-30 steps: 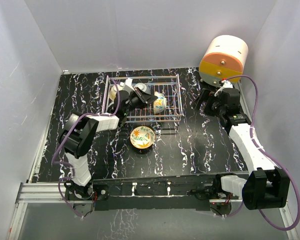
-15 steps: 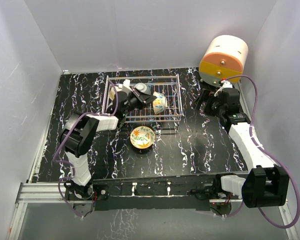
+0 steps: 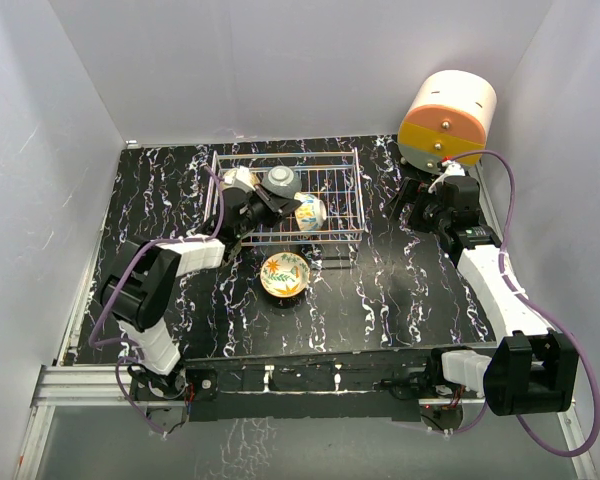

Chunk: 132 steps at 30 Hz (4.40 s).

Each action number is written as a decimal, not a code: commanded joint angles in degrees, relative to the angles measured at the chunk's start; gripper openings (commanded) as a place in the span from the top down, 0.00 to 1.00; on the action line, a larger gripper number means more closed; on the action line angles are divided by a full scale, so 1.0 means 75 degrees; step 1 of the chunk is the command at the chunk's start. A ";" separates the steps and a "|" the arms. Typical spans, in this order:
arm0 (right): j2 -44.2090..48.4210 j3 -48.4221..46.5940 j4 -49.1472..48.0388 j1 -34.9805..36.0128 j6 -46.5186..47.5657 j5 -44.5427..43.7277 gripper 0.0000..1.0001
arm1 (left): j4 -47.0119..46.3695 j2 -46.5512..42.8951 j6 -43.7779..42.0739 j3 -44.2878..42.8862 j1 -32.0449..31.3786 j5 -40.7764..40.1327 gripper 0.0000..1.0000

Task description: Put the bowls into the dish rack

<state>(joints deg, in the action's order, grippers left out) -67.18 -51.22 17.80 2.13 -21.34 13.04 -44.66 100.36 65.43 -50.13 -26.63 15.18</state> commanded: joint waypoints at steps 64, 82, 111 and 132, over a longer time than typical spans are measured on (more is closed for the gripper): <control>0.0393 -0.0146 -0.0347 -0.0050 -0.0038 0.0190 0.00 | 0.6540 -0.3244 -0.6126 -0.0195 -0.4823 -0.5991 0.42; 0.0390 -0.0178 -0.0298 -0.0046 -0.0060 0.0253 0.00 | 0.4901 -0.1298 -0.6582 0.0607 -0.5036 -0.6861 0.48; 0.0462 -0.0067 -0.0318 -0.0050 -0.0017 -0.0010 0.00 | 0.5977 -0.1675 -0.5683 0.0267 -0.5069 -0.6531 1.00; 0.0596 0.0143 -0.0356 -0.0105 -0.0107 -0.0024 0.00 | 0.4203 -0.3536 -0.5450 -0.1634 -0.3621 -0.3415 1.00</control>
<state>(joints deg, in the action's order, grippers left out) -64.49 -50.72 17.87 1.76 -21.74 13.02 -4.32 73.12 22.20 -59.99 -61.65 -17.08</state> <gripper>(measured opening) 0.998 0.079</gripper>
